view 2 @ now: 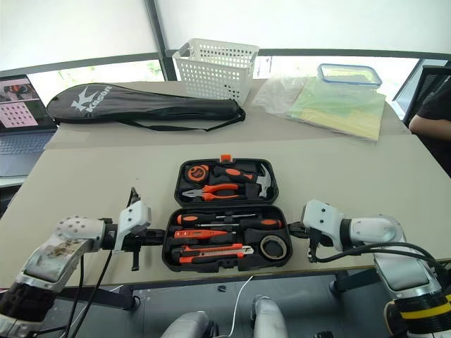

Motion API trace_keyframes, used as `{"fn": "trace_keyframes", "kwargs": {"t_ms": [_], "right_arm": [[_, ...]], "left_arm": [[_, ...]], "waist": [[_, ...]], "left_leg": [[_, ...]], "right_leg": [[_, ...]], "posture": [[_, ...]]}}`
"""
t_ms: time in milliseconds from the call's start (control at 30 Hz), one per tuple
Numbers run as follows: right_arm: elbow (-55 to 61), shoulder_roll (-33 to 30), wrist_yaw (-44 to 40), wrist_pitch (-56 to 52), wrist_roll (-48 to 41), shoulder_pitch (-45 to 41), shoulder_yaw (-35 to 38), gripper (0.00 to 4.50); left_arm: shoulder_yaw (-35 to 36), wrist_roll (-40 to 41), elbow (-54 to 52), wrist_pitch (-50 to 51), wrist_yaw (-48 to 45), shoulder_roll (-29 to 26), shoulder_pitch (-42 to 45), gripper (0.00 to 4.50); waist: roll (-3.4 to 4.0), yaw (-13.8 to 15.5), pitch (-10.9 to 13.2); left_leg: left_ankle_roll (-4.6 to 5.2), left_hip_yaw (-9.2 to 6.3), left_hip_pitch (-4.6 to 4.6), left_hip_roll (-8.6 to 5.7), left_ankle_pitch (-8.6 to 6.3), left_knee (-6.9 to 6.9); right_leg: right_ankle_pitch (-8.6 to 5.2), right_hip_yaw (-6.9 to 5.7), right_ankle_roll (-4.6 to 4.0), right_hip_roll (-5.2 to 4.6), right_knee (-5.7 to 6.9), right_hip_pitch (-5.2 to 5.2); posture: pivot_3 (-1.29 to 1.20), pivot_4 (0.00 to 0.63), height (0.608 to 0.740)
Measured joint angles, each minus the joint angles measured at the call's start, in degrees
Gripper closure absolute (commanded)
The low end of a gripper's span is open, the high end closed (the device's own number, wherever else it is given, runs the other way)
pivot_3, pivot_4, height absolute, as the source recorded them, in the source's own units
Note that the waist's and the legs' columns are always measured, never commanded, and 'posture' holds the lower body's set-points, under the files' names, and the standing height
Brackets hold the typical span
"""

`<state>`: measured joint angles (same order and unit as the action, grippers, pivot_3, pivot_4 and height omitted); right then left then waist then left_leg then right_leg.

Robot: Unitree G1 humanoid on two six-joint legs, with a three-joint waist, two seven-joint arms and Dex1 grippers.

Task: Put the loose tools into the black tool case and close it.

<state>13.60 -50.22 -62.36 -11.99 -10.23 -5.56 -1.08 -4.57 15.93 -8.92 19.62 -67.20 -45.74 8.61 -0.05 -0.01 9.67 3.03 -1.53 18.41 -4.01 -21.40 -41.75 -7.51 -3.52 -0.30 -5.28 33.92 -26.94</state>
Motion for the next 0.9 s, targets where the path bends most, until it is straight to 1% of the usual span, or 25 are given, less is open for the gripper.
{"fn": "trace_keyframes", "kwargs": {"t_ms": [100, 167, 233, 267, 300, 333, 367, 400, 433, 467, 500, 533, 567, 700, 833, 900], "right_arm": [[0.52, -0.84, 0.75, 0.06, 0.13, 2.32, 0.84, 4.50], [-0.67, -2.32, 1.42, 0.66, 1.00, 3.85, 2.35, 4.50], [-3.11, -4.37, 1.45, 0.57, 1.08, 4.58, 4.68, 3.92], [-4.39, -5.04, 1.45, -0.62, 0.66, 4.16, 5.92, 3.72], [-5.45, -5.34, 1.54, -2.04, -0.06, 3.41, 7.07, 3.44], [-6.57, -5.03, 2.03, -6.70, -2.03, 0.66, 7.84, 3.10], [-7.03, -4.32, 2.86, -9.50, -2.97, -1.69, 8.36, 2.68], [-7.69, -2.71, 4.80, -15.45, -5.20, -6.59, 8.98, 2.43], [-7.96, -1.58, 6.10, -18.96, -6.59, -10.00, 9.06, 1.96], [-7.86, -0.70, 7.24, -22.04, -7.67, -12.93, 9.06, 1.73], [-8.19, 0.82, 8.78, -26.62, -9.14, -16.26, 8.90, 1.37], [-8.38, 2.06, 9.78, -29.14, -9.56, -18.36, 8.54, 1.01], [-8.72, 3.70, 10.98, -32.35, -10.52, -20.49, 8.07, 1.01], [-13.06, 9.00, 14.80, -40.87, -11.45, -27.48, 4.91, 1.01], [-18.51, 12.64, 17.89, -43.77, -10.40, -31.94, 0.60, 1.01], [-20.08, 12.85, 18.73, -43.79, -9.43, -32.15, -1.19, 1.55]], "left_arm": [[1.48, 0.19, -0.86, -0.70, 0.12, -1.74, -2.50, 4.46], [2.81, 0.20, -1.00, -0.73, 0.30, -3.07, -3.81, 3.95], [4.17, 0.25, 0.05, -0.25, 0.43, -4.71, -4.20, 3.47], [5.23, 0.72, 1.58, 1.61, 0.94, -5.18, -3.66, 3.04], [6.23, 1.39, 3.31, 3.58, 1.54, -5.49, -2.61, 2.78], [7.51, 3.00, 6.31, 8.87, 2.88, -5.37, 0.03, 2.44], [8.24, 3.61, 8.41, 12.01, 4.18, -5.04, 2.36, 2.02], [9.89, 5.82, 11.24, 19.15, 6.38, -3.98, 6.87, 1.75], [10.68, 7.36, 12.17, 23.33, 7.61, -3.11, 10.23, 1.25], [11.11, 9.15, 12.31, 27.19, 8.60, -2.22, 13.31, 1.00], [11.72, 10.89, 13.16, 32.18, 10.25, -0.56, 16.82, 0.64], [11.86, 11.52, 14.00, 34.87, 11.43, 0.56, 18.92, 0.32], [11.95, 12.35, 15.04, 38.20, 13.04, 2.13, 21.18, 0.32], [11.84, 13.21, 20.59, 46.39, 19.40, 8.38, 29.08, 0.32], [10.50, 11.93, 25.38, 46.83, 24.07, 13.09, 34.02, 0.32], [10.25, 11.31, 27.19, 46.26, 25.37, 14.64, 34.53, 0.87]], "waist": [[0.00, 0.09, 0.00], [0.00, 0.21, 0.00], [0.00, 0.34, 0.00], [0.00, 0.38, 0.00], [0.00, 0.38, 0.00], [-0.04, 0.25, 0.03], [-0.08, 0.17, 0.05], [-0.17, 0.09, 0.11], [-0.26, 0.15, 0.15], [-0.31, 0.15, 0.13], [-0.34, 0.33, 0.10], [-0.35, 0.47, 0.08], [-0.36, 0.51, 0.08], [-0.42, 0.49, 0.04], [-0.42, 0.04, 0.04], [-0.41, -0.23, 0.04]], "left_leg": [[0.00, 0.01, -0.03, -0.01, 0.00, 0.00], [0.01, 0.03, -0.07, -0.01, 0.00, -0.01], [0.02, 0.03, -0.18, -0.01, -0.01, -0.01], [0.02, 0.04, -0.25, 0.00, -0.01, -0.01], [0.02, 0.03, -0.33, 0.02, -0.01, -0.01], [0.03, 0.03, -0.46, 0.06, -0.01, -0.01], [0.03, 0.03, -0.48, 0.05, -0.01, -0.01], [0.05, 0.03, -0.46, 0.05, -0.02, -0.01], [0.04, 0.00, -0.44, 0.05, -0.01, -0.03], [0.04, 0.00, -0.46, 0.05, -0.01, -0.03], [0.03, -0.08, -0.54, 0.04, -0.01, -0.04], [0.02, -0.10, -0.50, 0.04, 0.00, -0.04], [0.03, -0.16, -0.37, 0.04, 0.00, -0.04], [0.06, -0.14, 0.10, -0.21, 0.01, -0.19], [0.04, -0.11, 0.07, -0.26, 0.01, -0.16], [0.02, -0.11, 0.05, -0.25, 0.02, -0.16]], "right_leg": [[0.00, 0.02, 0.00, 0.01, -0.13, 0.03], [-0.01, 0.05, 0.00, 0.01, -0.12, 0.07], [-0.01, 0.05, 0.00, 0.03, -0.10, 0.18], [-0.02, 0.06, -0.01, 0.04, -0.09, 0.25], [-0.02, 0.08, -0.01, 0.10, -0.07, 0.33], [-0.02, 0.09, -0.02, 0.13, -0.04, 0.47], [-0.01, 0.10, -0.04, 0.13, -0.02, 0.50], [0.00, 0.12, -0.03, 0.13, -0.05, 0.51], [0.00, 0.10, -0.04, 0.12, -0.01, 0.53], [0.01, 0.11, -0.06, 0.10, 0.05, 0.53], [0.01, 0.17, -0.05, 0.07, 0.08, 0.59], [0.01, 0.17, -0.05, 0.11, 0.09, 0.57], [0.01, 0.17, -0.04, 0.11, 0.13, 0.52], [0.09, -0.16, 0.07, 0.01, 0.11, 0.02], [0.09, -0.23, 0.06, -0.01, 0.08, -0.01], [0.08, -0.22, 0.06, 0.00, 0.10, -0.01]], "posture": [[0.00, 0.150, 0.740], [0.00, 0.150, 0.740], [0.00, 0.150, 0.740], [0.00, 0.150, 0.740], [0.00, 0.150, 0.740], [0.00, 0.150, 0.740], [0.00, 0.150, 0.740], [0.00, 0.150, 0.740], [0.00, 0.150, 0.740], [0.00, 0.150, 0.740], [0.00, 0.150, 0.740], [0.00, 0.150, 0.740], [0.00, 0.150, 0.740], [0.00, 0.150, 0.740], [0.00, 0.150, 0.740], [0.00, 0.150, 0.740]]}}
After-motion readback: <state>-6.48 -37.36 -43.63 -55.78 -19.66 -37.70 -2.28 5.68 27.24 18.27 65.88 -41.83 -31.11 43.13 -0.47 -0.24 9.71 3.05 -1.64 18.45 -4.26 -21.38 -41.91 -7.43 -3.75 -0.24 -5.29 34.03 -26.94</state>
